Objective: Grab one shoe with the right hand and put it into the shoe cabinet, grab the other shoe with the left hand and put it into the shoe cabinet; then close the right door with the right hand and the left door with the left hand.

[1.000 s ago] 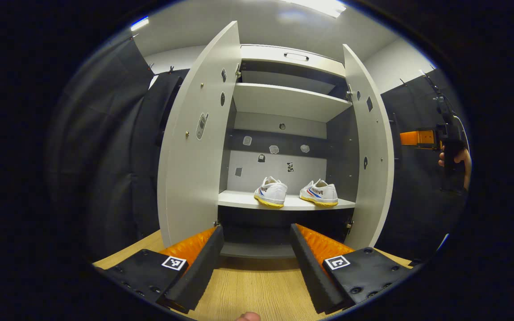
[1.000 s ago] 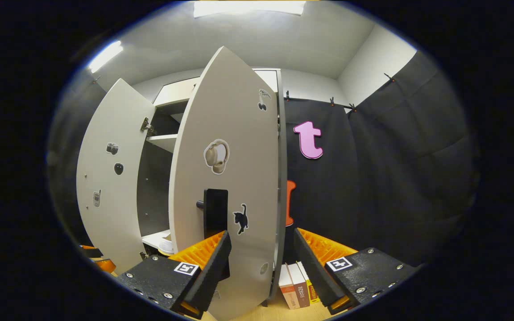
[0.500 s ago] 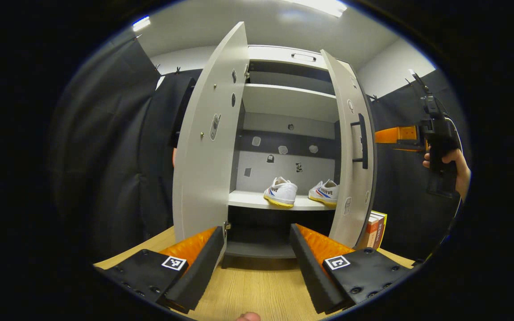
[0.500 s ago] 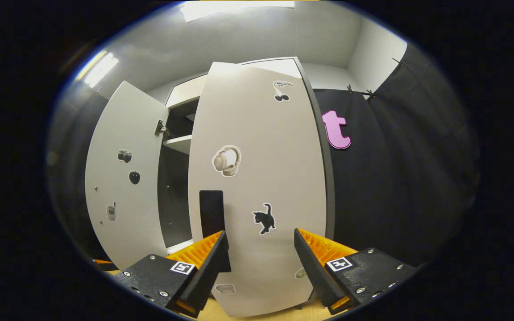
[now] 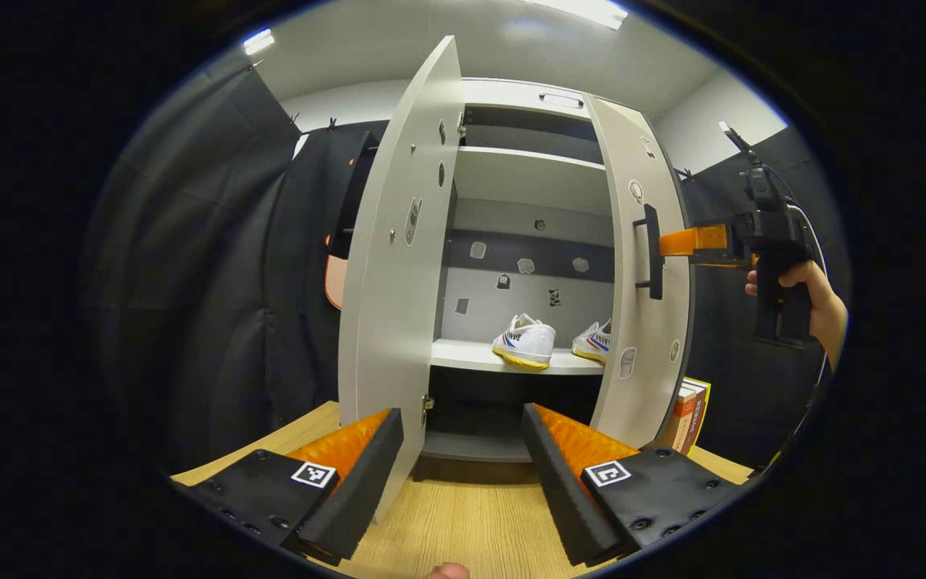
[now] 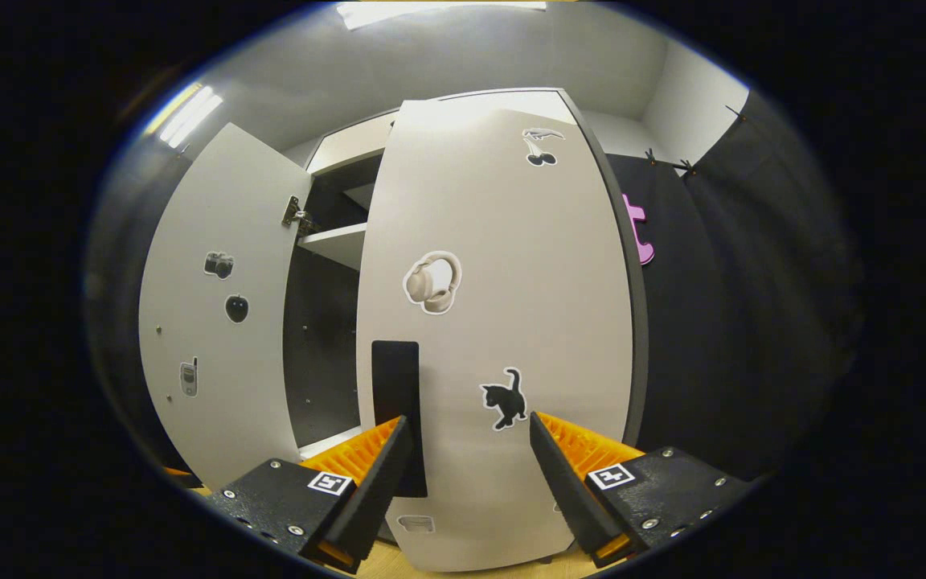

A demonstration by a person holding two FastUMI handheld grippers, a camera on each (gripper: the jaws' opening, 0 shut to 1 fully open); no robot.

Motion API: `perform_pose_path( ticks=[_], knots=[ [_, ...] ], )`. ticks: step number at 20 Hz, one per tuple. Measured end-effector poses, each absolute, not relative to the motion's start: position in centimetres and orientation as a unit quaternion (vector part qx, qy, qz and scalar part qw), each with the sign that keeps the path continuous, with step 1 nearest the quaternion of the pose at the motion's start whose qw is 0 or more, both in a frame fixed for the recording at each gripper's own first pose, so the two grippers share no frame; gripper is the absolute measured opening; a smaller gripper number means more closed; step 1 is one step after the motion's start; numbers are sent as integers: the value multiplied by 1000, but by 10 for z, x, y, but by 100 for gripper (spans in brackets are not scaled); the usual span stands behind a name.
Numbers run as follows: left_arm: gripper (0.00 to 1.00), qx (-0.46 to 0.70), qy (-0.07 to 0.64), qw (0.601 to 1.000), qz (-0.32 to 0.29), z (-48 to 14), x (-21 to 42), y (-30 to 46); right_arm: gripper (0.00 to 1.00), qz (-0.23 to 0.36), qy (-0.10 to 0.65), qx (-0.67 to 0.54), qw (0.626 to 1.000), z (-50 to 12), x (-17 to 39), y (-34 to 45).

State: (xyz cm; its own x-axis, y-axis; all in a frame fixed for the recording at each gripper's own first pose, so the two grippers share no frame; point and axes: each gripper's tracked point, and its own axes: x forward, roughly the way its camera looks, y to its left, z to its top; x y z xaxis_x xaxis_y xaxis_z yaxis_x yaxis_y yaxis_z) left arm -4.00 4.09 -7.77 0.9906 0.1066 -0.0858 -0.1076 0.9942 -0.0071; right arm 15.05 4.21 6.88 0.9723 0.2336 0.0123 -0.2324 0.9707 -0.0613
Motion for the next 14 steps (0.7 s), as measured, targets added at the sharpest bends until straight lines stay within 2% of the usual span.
perform_pose_path(
  ticks=[2, 5, 14],
  knots=[
    [99, -6, 44, 998, 53, -78, -38, 41, 91, 111, -10, -41, 993, 69, 155, 46],
    [96, -7, 42, 998, 50, -79, -35, 42, 91, 104, -6, -38, 994, 66, 162, 49],
    [99, 8, 35, 999, 37, -75, -31, 34, 91, 87, -12, -33, 996, 60, 173, 56]
  ],
)
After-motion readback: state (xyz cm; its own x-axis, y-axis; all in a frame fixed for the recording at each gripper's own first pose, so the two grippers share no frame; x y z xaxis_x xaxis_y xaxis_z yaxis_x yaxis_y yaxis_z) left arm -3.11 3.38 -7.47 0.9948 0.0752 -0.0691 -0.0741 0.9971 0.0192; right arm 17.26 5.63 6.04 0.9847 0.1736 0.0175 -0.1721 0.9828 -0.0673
